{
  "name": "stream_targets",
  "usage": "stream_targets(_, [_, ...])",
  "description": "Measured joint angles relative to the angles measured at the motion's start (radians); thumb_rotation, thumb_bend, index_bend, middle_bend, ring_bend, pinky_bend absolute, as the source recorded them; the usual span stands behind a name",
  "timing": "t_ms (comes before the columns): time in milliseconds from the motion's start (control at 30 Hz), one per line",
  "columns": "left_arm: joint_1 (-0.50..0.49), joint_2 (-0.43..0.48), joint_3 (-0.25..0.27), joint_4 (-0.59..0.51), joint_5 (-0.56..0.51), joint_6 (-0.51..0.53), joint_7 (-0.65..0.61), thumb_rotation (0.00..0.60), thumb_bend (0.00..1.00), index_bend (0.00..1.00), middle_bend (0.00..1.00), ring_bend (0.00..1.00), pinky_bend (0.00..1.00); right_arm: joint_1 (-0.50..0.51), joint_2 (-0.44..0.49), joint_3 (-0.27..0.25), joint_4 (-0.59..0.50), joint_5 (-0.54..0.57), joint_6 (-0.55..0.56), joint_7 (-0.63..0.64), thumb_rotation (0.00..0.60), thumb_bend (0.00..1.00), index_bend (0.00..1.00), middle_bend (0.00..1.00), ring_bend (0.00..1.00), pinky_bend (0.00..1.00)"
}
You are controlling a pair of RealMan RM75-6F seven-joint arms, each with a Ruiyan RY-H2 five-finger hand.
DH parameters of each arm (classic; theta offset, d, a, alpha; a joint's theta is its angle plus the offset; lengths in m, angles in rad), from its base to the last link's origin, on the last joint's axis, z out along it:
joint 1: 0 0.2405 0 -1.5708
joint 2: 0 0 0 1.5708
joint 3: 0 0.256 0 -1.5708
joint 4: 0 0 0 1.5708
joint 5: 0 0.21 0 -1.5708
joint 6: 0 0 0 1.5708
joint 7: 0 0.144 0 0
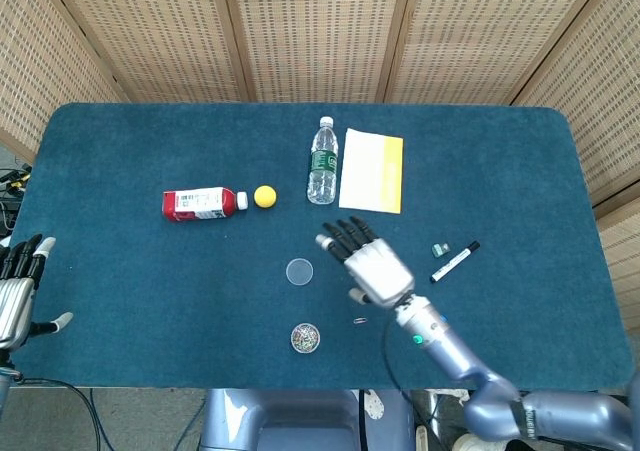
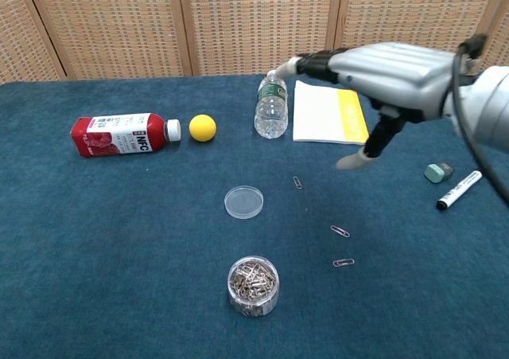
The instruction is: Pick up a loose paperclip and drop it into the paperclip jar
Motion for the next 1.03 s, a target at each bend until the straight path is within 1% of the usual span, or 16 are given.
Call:
stream_targets(67, [0.0,0.001,0.001,-0.001,0.003,0.0,-0.001,0.6,0.03,0.0,0.0,0.0,0.0,-0.027,0.03,-0.016,0.03,-0.035,0.037,0.02,0.6,0.0,0.0,0.0,0.0,0.01])
stream_targets(300, [0.004,0.002,0.003,0.001,0.015,0.007,-0.016,0.6,0.03,0.0,0.0,0.0,0.0,-0.132,0.103,-0.082,0.152,-0.138,0.172,0.16,0.6,0.0,0.0,0.0,0.0,0.0])
stream_targets(500, [0.013,0.002,0.003,0.005,0.03,0.025,-0.025,0.6,0.03,0.0,0.0,0.0,0.0,-0.212,0.133,-0.121,0.258,-0.178,0.257,0.267,0.6,0.0,0.0,0.0,0.0,0.0])
stream_targets(633, [0.018,0.004,0.007,0.004,0.044,0.034,-0.03,0.6,0.03,0.0,0.0,0.0,0.0,-0.281,0.148,-0.142,0.299,-0.187,0.323,0.346,0.6,0.0,0.0,0.0,0.0,0.0])
stream_targets(733, [0.023,0.005,0.011,0.001,0.054,0.04,-0.033,0.6,0.03,0.0,0.0,0.0,0.0,-0.331,0.157,-0.152,0.308,-0.19,0.379,0.359,0.6,0.0,0.0,0.0,0.0,0.0])
stream_targets(833, [0.027,0.008,0.014,-0.002,0.062,0.046,-0.037,0.6,0.03,0.0,0.0,0.0,0.0,-0.374,0.168,-0.157,0.291,-0.183,0.415,0.352,0.6,0.0,0.0,0.0,0.0,0.0])
stream_targets(1033, [0.035,0.014,0.018,-0.005,0.077,0.056,-0.047,0.6,0.03,0.0,0.0,0.0,0.0,-0.43,0.202,-0.168,0.195,-0.165,0.437,0.319,0.6,0.0,0.0,0.0,0.0,0.0])
